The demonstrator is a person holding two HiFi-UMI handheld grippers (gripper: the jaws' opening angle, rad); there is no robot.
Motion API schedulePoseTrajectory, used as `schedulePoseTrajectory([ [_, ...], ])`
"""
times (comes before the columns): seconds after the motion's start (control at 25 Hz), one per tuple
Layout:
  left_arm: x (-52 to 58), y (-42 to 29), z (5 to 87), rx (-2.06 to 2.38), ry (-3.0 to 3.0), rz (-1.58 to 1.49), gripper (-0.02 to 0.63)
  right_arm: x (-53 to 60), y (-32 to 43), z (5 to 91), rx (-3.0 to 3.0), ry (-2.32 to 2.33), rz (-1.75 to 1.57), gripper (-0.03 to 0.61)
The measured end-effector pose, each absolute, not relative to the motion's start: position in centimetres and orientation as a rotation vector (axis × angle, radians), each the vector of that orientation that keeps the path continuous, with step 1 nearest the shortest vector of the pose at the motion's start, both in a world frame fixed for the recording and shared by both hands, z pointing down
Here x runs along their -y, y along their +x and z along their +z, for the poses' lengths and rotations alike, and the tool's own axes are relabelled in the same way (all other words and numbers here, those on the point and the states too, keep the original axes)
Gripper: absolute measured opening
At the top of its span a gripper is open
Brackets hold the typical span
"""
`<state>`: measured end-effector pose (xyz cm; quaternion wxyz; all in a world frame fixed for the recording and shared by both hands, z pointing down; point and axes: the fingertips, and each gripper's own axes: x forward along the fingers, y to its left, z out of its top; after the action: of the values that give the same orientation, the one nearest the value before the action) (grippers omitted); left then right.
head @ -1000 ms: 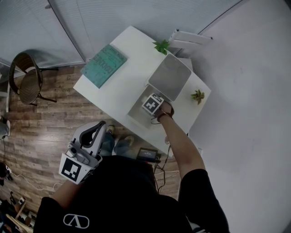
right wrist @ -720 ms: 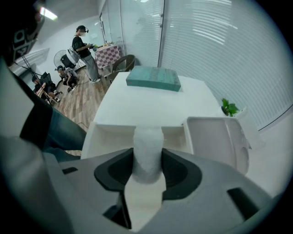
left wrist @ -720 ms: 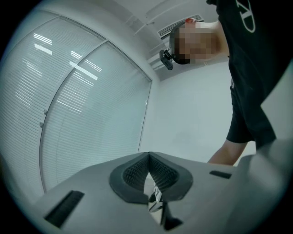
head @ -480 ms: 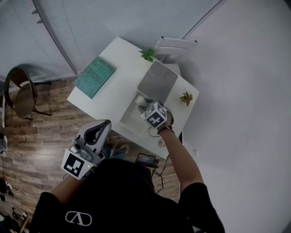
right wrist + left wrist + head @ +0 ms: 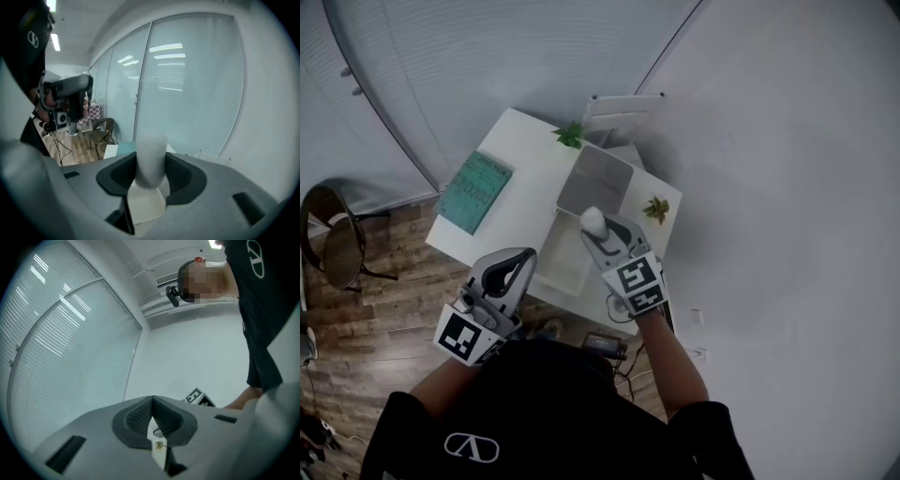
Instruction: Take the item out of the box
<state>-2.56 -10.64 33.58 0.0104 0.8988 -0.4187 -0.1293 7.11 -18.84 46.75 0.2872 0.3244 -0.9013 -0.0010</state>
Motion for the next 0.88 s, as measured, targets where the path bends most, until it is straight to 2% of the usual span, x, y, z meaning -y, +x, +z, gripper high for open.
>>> schedulePoseTrajectory([
  [0.48,12.3,0.7,30.5,1.178,2.912,-0.468,0.005,14.8,11.8,34.8,2.667,1.270,-0.114,0.183],
  [0.88,12.7,1.7,28.8,1.143,2.969,-0.483,0.005,12.1,14.4,32.8,2.803,1.491,-0.115,0.183],
])
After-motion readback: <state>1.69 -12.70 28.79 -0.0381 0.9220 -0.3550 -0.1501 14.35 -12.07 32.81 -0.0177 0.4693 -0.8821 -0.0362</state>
